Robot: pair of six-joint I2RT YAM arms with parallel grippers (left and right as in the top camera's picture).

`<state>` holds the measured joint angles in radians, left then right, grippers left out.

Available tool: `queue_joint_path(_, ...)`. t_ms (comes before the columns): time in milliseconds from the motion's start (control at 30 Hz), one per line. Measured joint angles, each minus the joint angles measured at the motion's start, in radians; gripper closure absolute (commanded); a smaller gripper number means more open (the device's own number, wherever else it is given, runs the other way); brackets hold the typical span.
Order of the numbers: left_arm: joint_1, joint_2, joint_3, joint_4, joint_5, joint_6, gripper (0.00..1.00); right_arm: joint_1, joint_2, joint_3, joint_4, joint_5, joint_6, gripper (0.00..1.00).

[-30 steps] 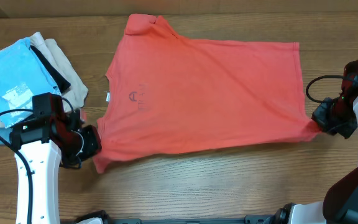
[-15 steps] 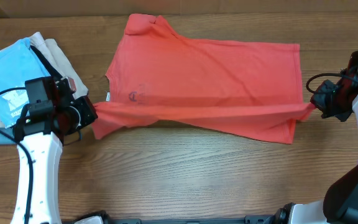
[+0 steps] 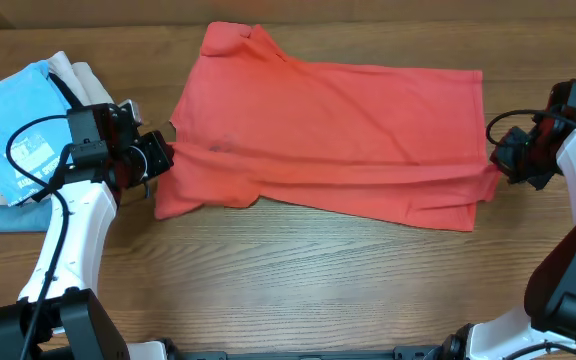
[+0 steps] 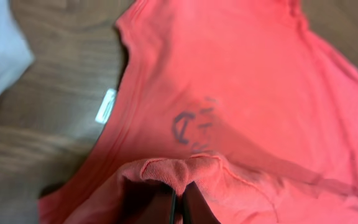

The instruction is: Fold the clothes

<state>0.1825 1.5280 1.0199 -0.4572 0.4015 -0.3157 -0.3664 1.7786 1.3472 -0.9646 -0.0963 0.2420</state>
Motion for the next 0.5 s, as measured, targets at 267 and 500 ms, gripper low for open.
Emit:
queue_joint_path(267,-0.013,0.000,0.000,0.001,0.016,0.000,0.96,0.000,0.006,0.000,0.126,-0.068,-0.019,0.96)
queue_joint_path(500,-0.013,0.000,0.000,-0.020,0.039,0.000,0.96,0.000,0.006,0.000,0.132,-0.117,-0.026,0.96)
